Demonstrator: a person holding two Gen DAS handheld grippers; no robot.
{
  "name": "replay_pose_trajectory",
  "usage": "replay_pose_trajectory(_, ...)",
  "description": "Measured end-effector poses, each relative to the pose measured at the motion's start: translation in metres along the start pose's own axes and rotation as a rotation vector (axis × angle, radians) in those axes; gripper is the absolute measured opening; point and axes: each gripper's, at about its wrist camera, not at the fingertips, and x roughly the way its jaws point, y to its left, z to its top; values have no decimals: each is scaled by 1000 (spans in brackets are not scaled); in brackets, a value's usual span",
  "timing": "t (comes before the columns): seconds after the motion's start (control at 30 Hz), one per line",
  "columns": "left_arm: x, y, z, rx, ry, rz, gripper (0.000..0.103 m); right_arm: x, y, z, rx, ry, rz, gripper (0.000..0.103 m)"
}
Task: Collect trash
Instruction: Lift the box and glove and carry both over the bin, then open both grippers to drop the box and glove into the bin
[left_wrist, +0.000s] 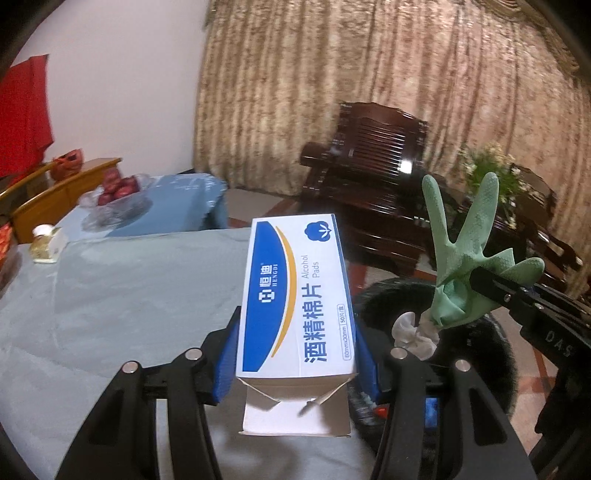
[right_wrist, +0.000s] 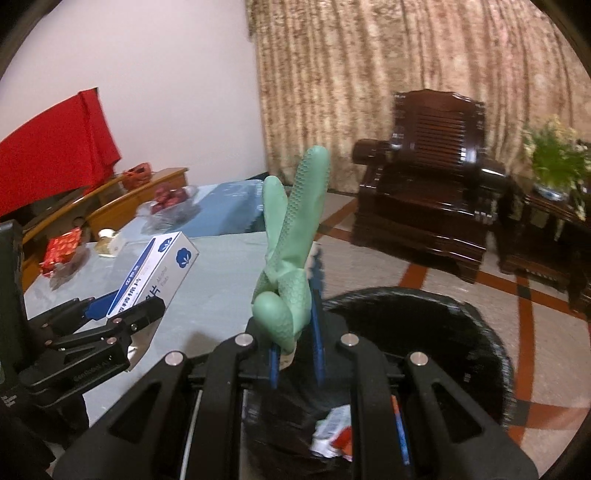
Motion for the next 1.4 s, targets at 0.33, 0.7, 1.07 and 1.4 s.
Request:
replay_pose_trajectory(0.33, 36, -70, -3, 75, 24, -109, 53, -10, -59, -25, 51, 12, -111, 13)
replay_pose_trajectory(0.7, 78, -118, -19, 138, 85, -171, 54, 12, -102, -54, 106, 87, -187, 13)
replay_pose_trajectory(1.07, 85, -120, -22, 151, 117, -183, 78, 22, -122, -66, 141, 117, -241, 67)
replay_pose_trajectory(1.4, 55, -97, -10, 120, 88, -147, 91, 2, -112, -55, 149, 81, -219, 95)
